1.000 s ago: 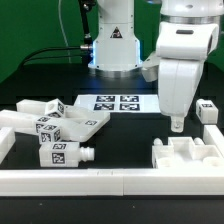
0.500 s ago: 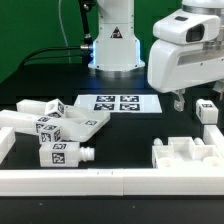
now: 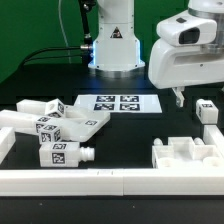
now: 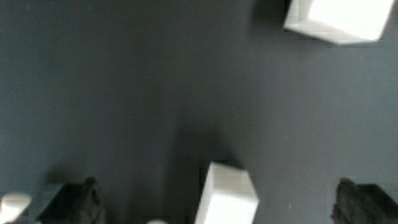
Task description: Assemble chair
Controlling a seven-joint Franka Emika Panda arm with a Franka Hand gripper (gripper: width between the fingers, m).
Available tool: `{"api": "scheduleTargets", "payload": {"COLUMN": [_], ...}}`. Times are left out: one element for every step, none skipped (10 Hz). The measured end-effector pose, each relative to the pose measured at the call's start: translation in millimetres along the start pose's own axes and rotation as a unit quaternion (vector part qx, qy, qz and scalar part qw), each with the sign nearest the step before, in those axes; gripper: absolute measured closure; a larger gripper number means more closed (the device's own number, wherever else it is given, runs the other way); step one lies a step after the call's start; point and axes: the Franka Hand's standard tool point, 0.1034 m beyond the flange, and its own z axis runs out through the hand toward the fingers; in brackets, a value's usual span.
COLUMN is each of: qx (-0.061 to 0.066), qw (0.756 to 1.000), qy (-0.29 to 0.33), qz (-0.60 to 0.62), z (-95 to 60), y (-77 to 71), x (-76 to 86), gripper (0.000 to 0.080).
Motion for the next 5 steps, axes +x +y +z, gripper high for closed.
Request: {"api": "scheduleTargets", "payload": {"qx": [-0.001,-0.001,-0.004,-0.004,0.005], "qw": [0.999,0.997,0.992,0.988,0.983], "qy": [-0.043,-0.071,-0.129,-0.156,-0.183], "qz": [0.009,0.008,0.009,0.009,0.031], "z": [-1.1,-0.8,0.0,1.7,8.2], "y": [1.2,1.6,3.1,2.3,-7.5], "x": [-5.4,-5.4,-11.5,-7.9,-11.7], "gripper": [0.0150,0.0150,0.0150,0.0150,0.0150]}}
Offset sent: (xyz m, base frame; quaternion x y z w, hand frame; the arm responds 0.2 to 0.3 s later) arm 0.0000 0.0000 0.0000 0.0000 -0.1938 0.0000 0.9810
